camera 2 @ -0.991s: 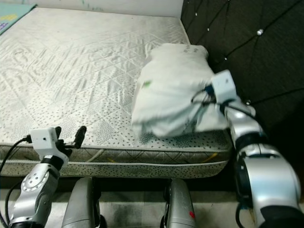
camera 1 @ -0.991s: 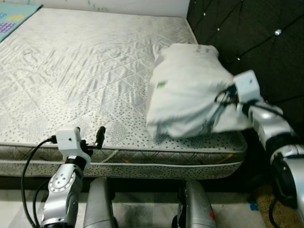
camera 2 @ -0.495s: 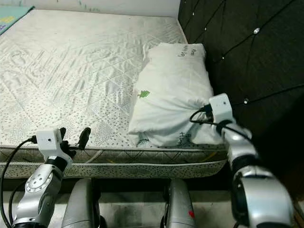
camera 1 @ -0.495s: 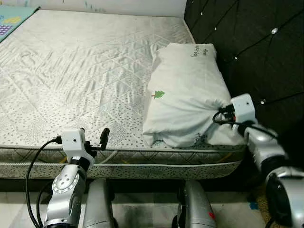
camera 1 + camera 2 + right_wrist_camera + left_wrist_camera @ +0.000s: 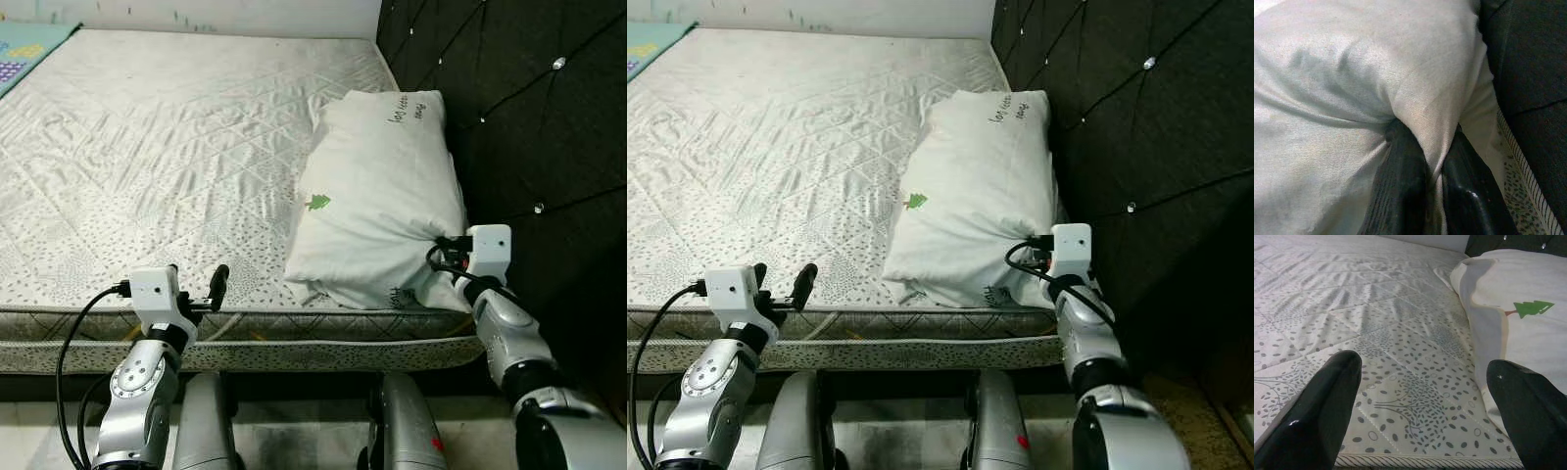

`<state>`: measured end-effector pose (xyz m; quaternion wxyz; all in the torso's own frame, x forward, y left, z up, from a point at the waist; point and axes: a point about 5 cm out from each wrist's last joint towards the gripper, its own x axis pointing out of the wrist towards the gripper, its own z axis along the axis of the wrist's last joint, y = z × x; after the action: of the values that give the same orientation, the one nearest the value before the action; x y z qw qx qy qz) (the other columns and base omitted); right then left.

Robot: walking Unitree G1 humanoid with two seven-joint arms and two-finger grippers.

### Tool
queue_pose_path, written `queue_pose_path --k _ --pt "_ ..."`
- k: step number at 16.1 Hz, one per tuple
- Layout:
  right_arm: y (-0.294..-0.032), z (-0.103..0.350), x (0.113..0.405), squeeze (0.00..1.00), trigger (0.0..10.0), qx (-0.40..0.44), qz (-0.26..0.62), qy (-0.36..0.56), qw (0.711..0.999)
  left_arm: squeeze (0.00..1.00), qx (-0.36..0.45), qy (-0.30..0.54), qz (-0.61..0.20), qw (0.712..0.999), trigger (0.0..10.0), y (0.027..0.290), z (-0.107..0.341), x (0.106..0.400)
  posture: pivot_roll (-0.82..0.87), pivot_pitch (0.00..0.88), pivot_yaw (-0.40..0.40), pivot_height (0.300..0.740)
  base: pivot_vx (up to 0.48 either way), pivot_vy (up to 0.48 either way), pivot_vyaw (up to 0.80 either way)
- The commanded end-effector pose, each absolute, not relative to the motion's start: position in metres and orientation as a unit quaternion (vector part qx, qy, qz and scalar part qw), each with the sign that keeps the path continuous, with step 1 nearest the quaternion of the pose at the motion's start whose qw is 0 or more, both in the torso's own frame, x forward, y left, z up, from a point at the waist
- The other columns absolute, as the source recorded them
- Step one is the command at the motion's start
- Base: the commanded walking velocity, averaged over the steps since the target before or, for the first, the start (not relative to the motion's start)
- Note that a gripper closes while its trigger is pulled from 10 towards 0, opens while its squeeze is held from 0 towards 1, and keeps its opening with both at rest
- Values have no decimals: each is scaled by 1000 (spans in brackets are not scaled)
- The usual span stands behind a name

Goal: Clean up the room

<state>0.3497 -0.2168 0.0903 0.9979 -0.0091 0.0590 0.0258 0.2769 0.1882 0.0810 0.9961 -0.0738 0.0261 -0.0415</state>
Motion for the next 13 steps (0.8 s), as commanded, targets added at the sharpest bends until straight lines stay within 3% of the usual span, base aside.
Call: queue_pose_path --k 1,4,9,13 --pt "-210 88 348 0 0 -3 34 59 998 0 -72 25 -43 996 10000 189 82 276 -40 35 -22 551 0 0 0" --pt "-216 94 354 0 0 -32 49 73 996 0 -72 25 -40 996 10000 190 82 275 -40 35 -17 551 0 0 0" --pt "-245 149 380 0 0 -126 57 74 988 0 -67 24 -42 997 10000 192 84 277 -38 36 -17 551 0 0 0" --pt "-258 224 401 0 0 -191 22 28 981 0 -66 21 -28 997 10000 197 84 275 -19 35 -35 551 0 0 0"
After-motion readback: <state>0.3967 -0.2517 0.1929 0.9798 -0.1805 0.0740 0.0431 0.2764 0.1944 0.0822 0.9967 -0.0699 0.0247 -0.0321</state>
